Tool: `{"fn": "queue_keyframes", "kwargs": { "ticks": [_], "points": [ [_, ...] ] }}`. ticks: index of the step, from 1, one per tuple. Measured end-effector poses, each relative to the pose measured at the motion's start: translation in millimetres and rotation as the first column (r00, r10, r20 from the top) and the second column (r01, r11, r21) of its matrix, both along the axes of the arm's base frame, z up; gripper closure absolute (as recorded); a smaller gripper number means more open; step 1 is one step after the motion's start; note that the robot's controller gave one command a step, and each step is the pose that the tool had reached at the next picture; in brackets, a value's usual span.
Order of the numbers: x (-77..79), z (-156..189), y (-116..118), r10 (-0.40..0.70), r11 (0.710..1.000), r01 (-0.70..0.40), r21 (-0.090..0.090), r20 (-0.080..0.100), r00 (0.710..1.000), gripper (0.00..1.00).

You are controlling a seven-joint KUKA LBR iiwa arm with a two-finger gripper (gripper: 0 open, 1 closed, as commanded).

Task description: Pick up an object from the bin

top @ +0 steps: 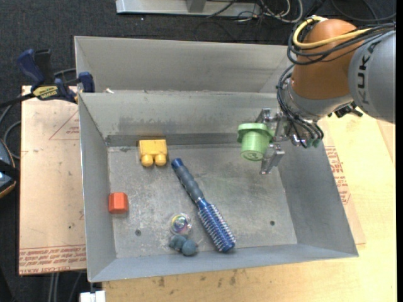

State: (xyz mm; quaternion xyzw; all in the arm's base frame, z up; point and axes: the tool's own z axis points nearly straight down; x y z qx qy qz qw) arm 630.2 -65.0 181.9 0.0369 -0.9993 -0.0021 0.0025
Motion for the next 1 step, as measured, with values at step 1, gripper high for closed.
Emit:
{"fn": "queue_keyframes", "kwargs": {
  "ticks": [1],
  "points": [
    [6.9,63.0,-6.6,-0.013,1.0,0.013,-0.004,0.016,1.0,1.0]
  ]
}}
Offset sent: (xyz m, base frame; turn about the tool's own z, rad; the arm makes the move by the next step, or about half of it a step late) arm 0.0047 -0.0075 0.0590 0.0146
